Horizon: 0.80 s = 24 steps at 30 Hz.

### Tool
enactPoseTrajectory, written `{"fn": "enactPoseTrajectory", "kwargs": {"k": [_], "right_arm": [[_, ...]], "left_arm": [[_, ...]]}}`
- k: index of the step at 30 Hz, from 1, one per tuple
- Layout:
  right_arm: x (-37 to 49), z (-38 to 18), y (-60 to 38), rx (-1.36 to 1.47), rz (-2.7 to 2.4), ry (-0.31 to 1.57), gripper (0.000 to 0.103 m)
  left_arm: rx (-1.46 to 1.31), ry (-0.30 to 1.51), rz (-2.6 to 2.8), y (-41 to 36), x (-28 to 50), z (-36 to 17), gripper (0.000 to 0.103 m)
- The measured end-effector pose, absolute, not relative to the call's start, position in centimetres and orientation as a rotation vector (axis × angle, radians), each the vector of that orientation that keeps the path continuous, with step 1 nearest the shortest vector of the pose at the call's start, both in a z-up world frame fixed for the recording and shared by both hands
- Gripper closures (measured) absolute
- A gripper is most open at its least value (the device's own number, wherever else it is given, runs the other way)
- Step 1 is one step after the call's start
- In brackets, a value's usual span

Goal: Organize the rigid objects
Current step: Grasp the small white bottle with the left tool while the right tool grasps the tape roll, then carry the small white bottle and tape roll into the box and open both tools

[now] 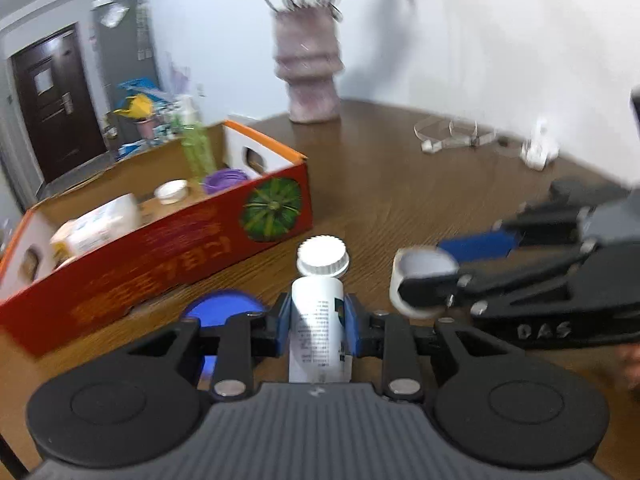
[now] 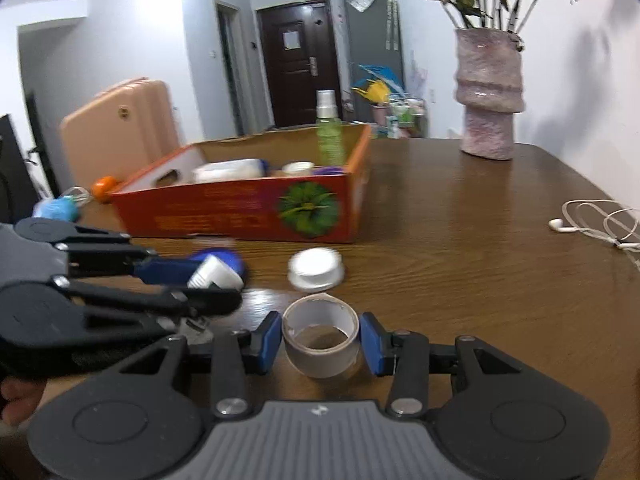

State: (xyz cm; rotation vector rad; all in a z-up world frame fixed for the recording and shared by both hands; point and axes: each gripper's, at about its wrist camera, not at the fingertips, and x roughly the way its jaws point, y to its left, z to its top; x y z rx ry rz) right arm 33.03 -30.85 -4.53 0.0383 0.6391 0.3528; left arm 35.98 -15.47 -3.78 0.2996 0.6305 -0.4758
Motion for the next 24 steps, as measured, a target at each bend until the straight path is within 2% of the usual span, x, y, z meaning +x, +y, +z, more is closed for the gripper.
{"fn": "enactPoseTrajectory", "kwargs": {"k": [16,20,24], "right_arm": [[25.4,0.3,-23.7,-0.038,0.463,0.540,0.061],[28.1,3.0,-23.6,-0.070,0.454,0.491,0.061],[35.4,5.9,-23.6,-0.067,0.461,0.482,0.061]], "left_arm": [[-0.040,0.523,-0.273,-2.6,24.6,2.9,0.076],[-0.098,0.492,-0.291,-1.7,26.8,5.0,0.076],[-0.131,0.516,-0.333,-1.8,33.5,7.7,0.076]]}}
